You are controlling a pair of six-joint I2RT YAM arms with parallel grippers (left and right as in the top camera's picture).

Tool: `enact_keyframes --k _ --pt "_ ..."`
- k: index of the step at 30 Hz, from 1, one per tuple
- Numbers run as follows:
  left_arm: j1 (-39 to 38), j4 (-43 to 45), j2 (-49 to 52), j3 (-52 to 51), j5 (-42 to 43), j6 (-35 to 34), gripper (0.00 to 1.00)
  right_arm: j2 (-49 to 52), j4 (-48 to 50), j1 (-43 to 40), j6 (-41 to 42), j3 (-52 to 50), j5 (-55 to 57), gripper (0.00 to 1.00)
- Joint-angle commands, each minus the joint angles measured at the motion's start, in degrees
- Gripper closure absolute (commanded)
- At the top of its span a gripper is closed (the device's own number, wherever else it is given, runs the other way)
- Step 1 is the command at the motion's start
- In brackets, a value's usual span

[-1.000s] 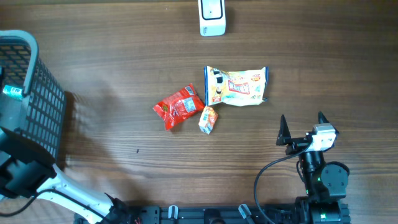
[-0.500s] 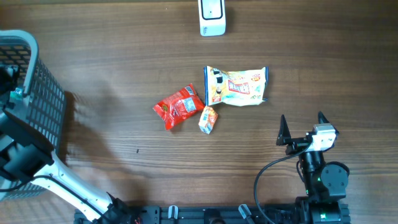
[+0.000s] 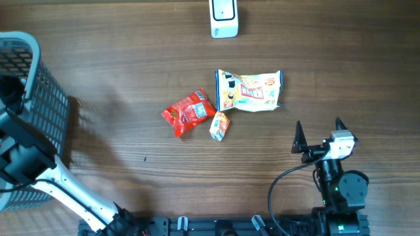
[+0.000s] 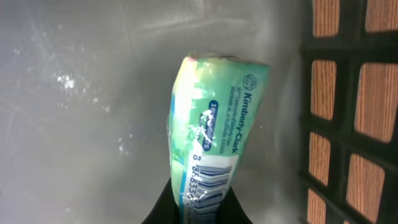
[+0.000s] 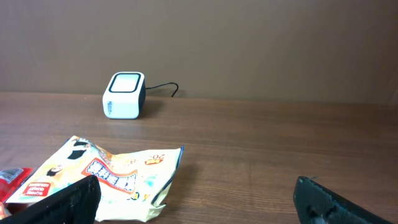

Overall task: Scan the item barcode
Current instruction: 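Reach the left gripper into the basket and grasp the green tissue pack, then drop the green tissue pack onto the pile and raise the left arm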

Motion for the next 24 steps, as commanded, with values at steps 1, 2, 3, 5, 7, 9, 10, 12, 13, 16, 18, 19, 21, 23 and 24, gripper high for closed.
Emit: enact_keyframes --k 1,2,3,5,7,9,10,12,13,16,18,19,21,23,24 --pt "-0.2 -0.42 -9.03 -0.04 -0.98 -0.11 0.96 -0.26 0.15 0.07 -0.57 -0.07 -0.2 0.0" --pt "-0.31 -0.46 -11.93 -0.04 -0.98 -0.11 0.96 -0.26 0.15 0.07 -0.57 -0.07 -0.2 0.0" --pt "-0.48 -0.61 -14.27 -0.04 -0.98 -0.11 0.96 -0.26 0.15 0.07 -0.55 -0.07 -0.2 0.0" --pt "-0.76 -0.68 -20.31 -0.04 -0.98 -0.31 0.96 -0.26 0.15 0.07 -0.59 -0.07 -0.2 0.0" --pt "-0.96 -0.66 -25.57 -0.04 -0.96 -0.35 0.96 -0.26 0.15 0.07 -0.57 -0.07 -0.2 0.0" --pt "-1.79 -1.16 -31.76 -0.04 3.37 -0.37 0.96 -0.26 0.15 0.07 -0.59 -0.07 -0.2 0.0" --pt "-3.23 -1.6 -34.71 -0.04 10.23 -0.35 0.96 -0.26 0.15 0.07 -0.59 -0.07 -0.2 0.0" --pt "-6.95 -2.16 -38.42 -0.04 20.59 -0.28 0.96 -0.26 0.15 0.07 -0.57 -0.07 -0.17 0.0" --pt "-10.93 -2.12 -40.81 -0.04 23.1 -0.26 0.96 -0.26 0.15 0.07 -0.57 -0.07 -0.2 0.0" --pt "-27.78 -0.87 -46.66 -0.04 15.39 2.95 0.96 -0.26 0.15 0.07 -0.57 -0.07 -0.17 0.0" --pt "-42.56 -3.8 -47.8 -0.07 5.01 2.95 0.96 -0.26 0.15 0.07 -0.57 -0.07 -0.2 0.0" --pt "-50.03 -7.23 -46.77 -0.92 3.02 2.93 0.96 -0.26 0.15 0.07 -0.59 -0.07 -0.2 0.0" --pt "-59.56 -10.69 -44.11 -4.72 3.02 2.91 0.96 -0.26 0.15 0.07 -0.57 -0.07 -0.2 0.0" --pt "-68.57 -9.44 -39.74 -12.09 3.02 2.69 0.96 -0.24 0.17 0.07 -0.59 -0.07 -0.2 0.0" --pt "-72.02 -6.6 -36.96 -15.93 3.02 2.67 0.96 -0.24 0.17 0.07 -0.57 -0.07 -0.2 0.0"
